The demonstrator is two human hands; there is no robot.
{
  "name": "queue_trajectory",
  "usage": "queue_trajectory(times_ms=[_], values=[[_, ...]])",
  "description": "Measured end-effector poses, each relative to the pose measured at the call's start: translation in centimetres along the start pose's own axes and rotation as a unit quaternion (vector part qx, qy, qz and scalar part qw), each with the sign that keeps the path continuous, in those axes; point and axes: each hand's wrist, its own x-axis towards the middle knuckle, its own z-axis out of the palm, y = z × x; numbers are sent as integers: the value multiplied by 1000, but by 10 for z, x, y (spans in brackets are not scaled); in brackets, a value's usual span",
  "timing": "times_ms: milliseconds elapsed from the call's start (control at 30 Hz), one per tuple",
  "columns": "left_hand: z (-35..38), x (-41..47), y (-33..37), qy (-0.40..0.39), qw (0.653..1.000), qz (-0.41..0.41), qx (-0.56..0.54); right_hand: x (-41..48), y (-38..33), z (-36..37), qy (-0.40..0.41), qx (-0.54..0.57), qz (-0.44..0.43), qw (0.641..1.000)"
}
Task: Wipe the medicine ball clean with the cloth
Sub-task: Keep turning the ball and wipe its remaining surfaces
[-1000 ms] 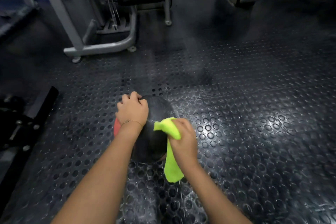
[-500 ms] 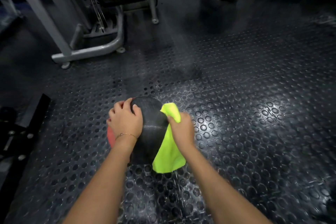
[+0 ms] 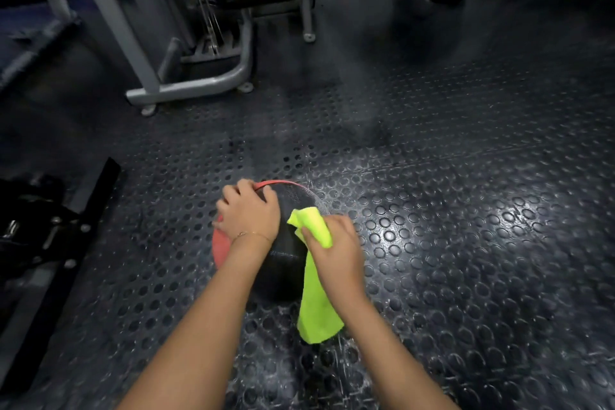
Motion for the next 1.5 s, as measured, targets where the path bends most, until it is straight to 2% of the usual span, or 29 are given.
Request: queue_trajectory(times_ms=[133, 167, 200, 300, 367, 433, 533, 567, 600, 700, 767, 833, 933, 967, 1000, 1100, 1133, 1167, 1267, 1300, 1367, 1500], values=[[9, 6, -2, -35, 999, -8, 36, 31, 17, 7, 21, 3, 123, 992], [10, 6, -4, -35, 999, -9, 31, 31, 18, 7, 31, -6, 127, 991], [9, 6, -7, -32, 999, -9, 25, 25, 16, 8, 35, -19, 104, 994], [2, 9, -14, -34, 999, -1, 4, -5, 0, 13, 30, -23, -46, 998], [-3, 13, -23, -41, 999, 2, -11, -9, -3, 16, 11, -14, -93, 995], [-7, 18, -31, -40, 999, -7, -36, 2, 1, 21, -6, 17, -59, 998], [-10, 15, -44, -38, 998, -21, -55, 19, 8, 26, 6, 65, 72, 995], [-11, 14, -49, -38, 997, -20, -60, 17, 7, 26, 6, 48, 75, 996], [-13, 14, -52, -39, 997, -17, -63, 12, 3, 26, 5, 23, 43, 999], [-19, 25, -50, -59, 996, -26, -62, -12, -4, 28, -8, -33, -150, 988], [-21, 30, -41, -66, 995, -50, -55, -20, 0, 27, -44, -45, -213, 975], [-20, 26, -36, -62, 995, -58, -44, -14, 5, 25, -66, -12, -149, 987], [-13, 19, -31, -58, 998, -32, -14, 14, 9, 21, -28, 44, 24, 998], [-12, 18, -30, -58, 998, -27, 0, 17, 9, 21, -35, 26, 50, 998], [-11, 19, -29, -60, 998, -25, 9, 15, 5, 20, -41, 5, 36, 998], [-12, 23, -30, -71, 997, -26, 11, -5, -11, 21, -70, -52, -153, 984], [-12, 22, -31, -71, 997, -22, 10, -7, -12, 21, -79, -59, -192, 976], [-12, 20, -33, -68, 998, -14, 8, -1, -11, 19, -85, -56, -181, 978], [-14, 14, -36, -54, 999, 4, 0, 31, 1, 15, -63, 18, -8, 998], [-14, 13, -37, -54, 999, 5, -2, 36, 4, 15, -58, 21, 19, 998], [-16, 14, -38, -57, 998, 6, -9, 30, 0, 13, -65, 9, 22, 998], [-19, 18, -45, -65, 997, 27, -27, 9, -1, 8, -90, 1, -46, 995]])
